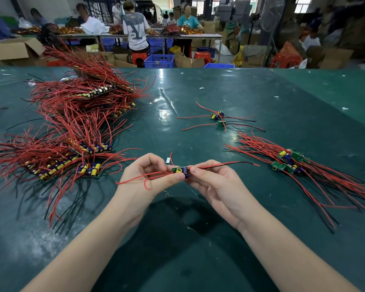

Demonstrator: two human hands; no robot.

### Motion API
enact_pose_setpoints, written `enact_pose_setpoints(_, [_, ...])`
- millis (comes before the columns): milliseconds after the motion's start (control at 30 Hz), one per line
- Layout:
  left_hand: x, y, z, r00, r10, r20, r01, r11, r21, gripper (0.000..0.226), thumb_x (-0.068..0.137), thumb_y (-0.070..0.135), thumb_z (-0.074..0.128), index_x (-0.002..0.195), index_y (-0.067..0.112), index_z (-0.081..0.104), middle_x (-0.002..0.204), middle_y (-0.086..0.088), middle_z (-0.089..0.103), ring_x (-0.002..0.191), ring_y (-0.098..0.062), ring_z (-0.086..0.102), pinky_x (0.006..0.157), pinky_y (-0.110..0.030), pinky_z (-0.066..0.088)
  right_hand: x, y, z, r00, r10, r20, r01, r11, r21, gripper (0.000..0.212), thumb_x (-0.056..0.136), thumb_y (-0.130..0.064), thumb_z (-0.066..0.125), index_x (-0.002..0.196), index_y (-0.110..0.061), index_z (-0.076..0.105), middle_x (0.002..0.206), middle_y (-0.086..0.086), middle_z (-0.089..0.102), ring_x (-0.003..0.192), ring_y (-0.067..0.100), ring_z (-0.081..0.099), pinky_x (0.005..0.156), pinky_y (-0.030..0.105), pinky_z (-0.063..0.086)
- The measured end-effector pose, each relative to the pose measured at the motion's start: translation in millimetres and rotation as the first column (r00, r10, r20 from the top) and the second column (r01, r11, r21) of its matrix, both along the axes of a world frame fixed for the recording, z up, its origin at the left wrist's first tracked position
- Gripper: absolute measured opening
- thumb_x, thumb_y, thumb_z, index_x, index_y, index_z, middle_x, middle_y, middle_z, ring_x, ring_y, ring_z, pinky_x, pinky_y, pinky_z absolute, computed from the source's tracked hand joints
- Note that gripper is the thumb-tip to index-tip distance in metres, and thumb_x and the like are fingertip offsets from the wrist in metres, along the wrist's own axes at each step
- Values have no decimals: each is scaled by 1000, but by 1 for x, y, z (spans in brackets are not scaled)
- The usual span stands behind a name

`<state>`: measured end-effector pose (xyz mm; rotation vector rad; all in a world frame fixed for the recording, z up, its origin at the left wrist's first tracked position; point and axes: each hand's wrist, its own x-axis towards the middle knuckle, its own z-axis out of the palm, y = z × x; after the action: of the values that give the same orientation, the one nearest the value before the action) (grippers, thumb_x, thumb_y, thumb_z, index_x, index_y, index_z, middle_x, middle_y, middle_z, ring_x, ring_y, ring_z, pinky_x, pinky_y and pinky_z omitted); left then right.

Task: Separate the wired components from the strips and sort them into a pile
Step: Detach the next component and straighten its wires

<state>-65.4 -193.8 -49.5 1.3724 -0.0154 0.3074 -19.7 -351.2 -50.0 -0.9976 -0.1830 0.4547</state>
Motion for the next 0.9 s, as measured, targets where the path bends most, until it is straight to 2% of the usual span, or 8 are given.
enact_pose_setpoints(133, [-1, 1, 3, 1000, -19, -12, 19, 1000, -22, 40, 48, 15, 83, 69, 14, 50, 67, 3, 67, 65, -9, 63, 65, -15, 50, 2, -1, -1, 1000, 15, -8, -15, 1000, 18, 11, 68, -3, 69, 77, -3, 62, 83, 18, 72, 76, 24, 72, 74, 27, 57])
enact_pose_setpoints(300, [-2, 3, 4, 999, -36, -39, 35, 999, -25, 40, 41, 14, 90, 64, 23, 57, 72, -2, 65, 71, -15, 63, 69, -17, 51, 3, -2, -5, 1000, 10, 19, -11, 1000, 19, 16, 67, -3, 71, 80, -1, 63, 86, 20, 72, 79, 26, 72, 75, 29, 57])
enact_pose_setpoints(367, [-1, 4, 3, 998, -36, -50, 34, 999, -35, 38, 44, 14, 89, 68, 22, 61, 75, -2, 66, 73, -15, 63, 72, -19, 52, 3, -2, -6, 999, 2, 51, -2, 1000, 10, 13, 67, -4, 72, 78, -4, 64, 88, 20, 72, 81, 26, 72, 77, 30, 57])
enact_pose_setpoints(433, [0, 4, 1, 997, -23, -70, 18, 998, -61, 38, 48, 10, 90, 77, 20, 67, 78, -2, 69, 77, -14, 64, 79, -22, 52, 2, -2, -6, 995, -4, 98, 5, 1000, -3, 10, 67, -6, 73, 74, -8, 67, 89, 19, 73, 84, 26, 72, 80, 31, 57])
enact_pose_setpoints(500, [-1, 3, 0, 997, -14, -73, 10, 998, -64, 35, 50, 17, 86, 82, 18, 72, 86, -7, 72, 84, -17, 66, 85, -25, 51, 2, -2, -5, 989, -2, 148, 5, 1000, -21, 8, 68, -8, 74, 73, -12, 69, 91, 18, 73, 87, 26, 72, 82, 31, 57])
enact_pose_setpoints(633, [-3, -1, 1, 998, 34, -57, -33, 999, 15, 29, 57, 17, 79, 85, 11, 72, 84, -5, 75, 78, -11, 69, 74, -16, 52, 1, -3, -3, 983, -1, 183, 3, 1000, -8, 7, 73, -7, 71, 79, -9, 69, 96, 20, 73, 92, 27, 71, 81, 29, 56])
enact_pose_setpoints(767, [-2, 1, 2, 993, 79, -85, -81, 996, -31, 30, 51, 24, 81, 78, 13, 74, 82, -8, 74, 74, -14, 68, 78, -22, 56, 2, -3, -2, 984, -48, 171, 63, 994, -86, 10, 88, -3, 61, 92, -3, 70, 100, 20, 72, 94, 29, 71, 84, 29, 55])
enact_pose_setpoints(900, [-3, 1, 3, 995, 83, -63, -84, 996, -16, 27, 51, 26, 82, 76, 18, 76, 83, -8, 74, 78, -15, 69, 79, -24, 56, 2, -4, -1, 975, -156, 155, 165, 985, -45, 16, 87, 3, 61, 85, -9, 72, 91, 15, 73, 84, 27, 72, 78, 29, 57])
